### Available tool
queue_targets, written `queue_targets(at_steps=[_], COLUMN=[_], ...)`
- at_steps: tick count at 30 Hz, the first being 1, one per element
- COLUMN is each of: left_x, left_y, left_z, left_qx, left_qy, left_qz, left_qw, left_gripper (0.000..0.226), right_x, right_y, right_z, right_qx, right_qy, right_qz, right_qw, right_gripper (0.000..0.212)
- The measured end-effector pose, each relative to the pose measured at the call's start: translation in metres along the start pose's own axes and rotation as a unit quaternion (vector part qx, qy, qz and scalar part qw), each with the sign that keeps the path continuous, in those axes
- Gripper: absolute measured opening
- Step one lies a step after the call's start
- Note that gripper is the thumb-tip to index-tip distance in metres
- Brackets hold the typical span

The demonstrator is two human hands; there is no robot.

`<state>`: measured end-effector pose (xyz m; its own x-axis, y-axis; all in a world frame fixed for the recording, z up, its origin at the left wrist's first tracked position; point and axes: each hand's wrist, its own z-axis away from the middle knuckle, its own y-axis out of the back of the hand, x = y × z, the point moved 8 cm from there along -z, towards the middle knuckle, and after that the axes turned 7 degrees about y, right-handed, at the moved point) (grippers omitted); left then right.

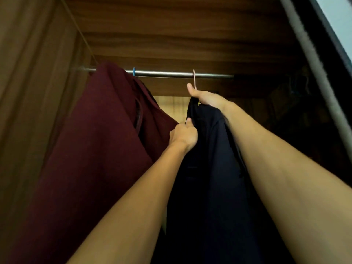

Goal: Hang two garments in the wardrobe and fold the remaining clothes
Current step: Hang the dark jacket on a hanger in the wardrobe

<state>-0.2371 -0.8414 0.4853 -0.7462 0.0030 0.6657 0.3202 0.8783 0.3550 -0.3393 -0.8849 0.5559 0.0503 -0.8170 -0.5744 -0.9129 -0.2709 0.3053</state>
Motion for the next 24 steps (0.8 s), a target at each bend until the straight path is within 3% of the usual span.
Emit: queue_targets(at_steps=[7,12,15,18,21,24], left_x=[-0.005,-0.002,-0.001,0.001,0.003,-0.003], left_y=[0.016,0.033,0.046,0.060,0.072,0.084], left_z=[0.018,0.042,0.059,0.086,0.117,0.137], left_qx=[0.015,0.014,0.016,0.042,0.078,0.079], left_qy=[-0.021,-0.053,-0.073,-0.128,-0.202,-0.220], left_qz=[0.003,-0.009,-0.016,-0.082,-0.177,-0.183], left_qw=[1.000,0.998,0.997,0.988,0.960,0.955], left_gripper=[0.050,0.047,0.047,0.045,0.043,0.045], right_x=[-0.013,-0.005,-0.009,-0.022,-0.034,-0.042], right_y=[0.014,0.026,0.039,0.045,0.044,0.041], right_z=[0.011,0.040,0.061,0.088,0.121,0.153], right_qx=[0.043,0.080,0.119,0.131,0.115,0.095], right_qy=[0.015,-0.012,-0.007,0.028,0.072,0.101], right_qz=[0.089,0.009,0.029,0.158,0.327,0.425], right_qw=[0.995,0.997,0.992,0.978,0.935,0.895], right_gripper=[0.072,0.071,0.070,0.066,0.045,0.038])
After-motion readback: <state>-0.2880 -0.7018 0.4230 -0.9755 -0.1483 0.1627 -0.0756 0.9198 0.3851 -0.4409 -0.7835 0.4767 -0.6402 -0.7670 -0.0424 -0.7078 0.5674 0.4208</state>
